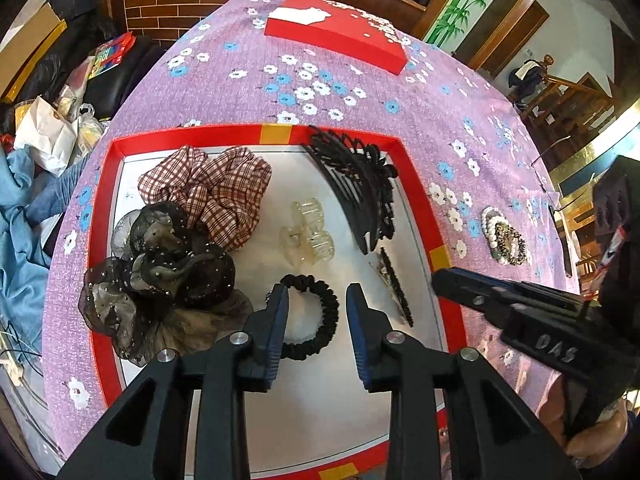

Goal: Organize jewelry
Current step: 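Move both tools back toward the pearl bracelets and leopard scrunchie, then grasp the pearl bracelet with the left tool while the right tool grasps the leopard-print scrunchie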

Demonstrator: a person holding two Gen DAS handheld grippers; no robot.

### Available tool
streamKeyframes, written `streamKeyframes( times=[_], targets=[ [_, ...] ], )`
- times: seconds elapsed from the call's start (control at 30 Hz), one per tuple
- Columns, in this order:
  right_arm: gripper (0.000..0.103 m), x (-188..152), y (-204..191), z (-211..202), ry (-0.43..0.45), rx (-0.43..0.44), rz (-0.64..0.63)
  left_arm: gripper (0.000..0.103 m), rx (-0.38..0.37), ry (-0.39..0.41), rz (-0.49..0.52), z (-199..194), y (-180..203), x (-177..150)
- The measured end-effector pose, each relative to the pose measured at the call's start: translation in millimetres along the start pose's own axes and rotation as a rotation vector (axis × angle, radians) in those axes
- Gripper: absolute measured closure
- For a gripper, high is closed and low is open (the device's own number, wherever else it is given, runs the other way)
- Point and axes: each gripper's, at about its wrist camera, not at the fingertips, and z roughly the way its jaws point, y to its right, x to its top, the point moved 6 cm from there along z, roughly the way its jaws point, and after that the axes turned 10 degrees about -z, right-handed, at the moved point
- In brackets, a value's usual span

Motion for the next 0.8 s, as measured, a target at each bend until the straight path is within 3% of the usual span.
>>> streamKeyframes(
  times=[0.23,0.37,0.5,0.67,0.7,0.8],
  targets=[
    [0.083,-8,79,-44,0.079,-0.055,0.177,0.075,-0.001,0.006,0.044,-3,18,-7],
    [0.081,-19,150,-66,0.101,-0.176,0.332,0.075,-0.001,0.002,0.071,-2,29,-14],
    [0.077,-30,196,-64,0.068,-0.225,0.415,0.075,0.002,-0.005,0.081,-1,36,-20],
    [0.079,-21,202,-46,0.075,-0.149,0.397,0.075,0.009,-0.017,0.091,2,45,-28],
    [0.091,-20,200,-41,0.064,-0.147,0.384,0.075,0.011,-0.02,0.093,3,47,-29],
    [0.095,-26,198,-43,0.066,-0.147,0.391,0.075,0.011,-0.023,0.101,4,54,-32]
  ],
)
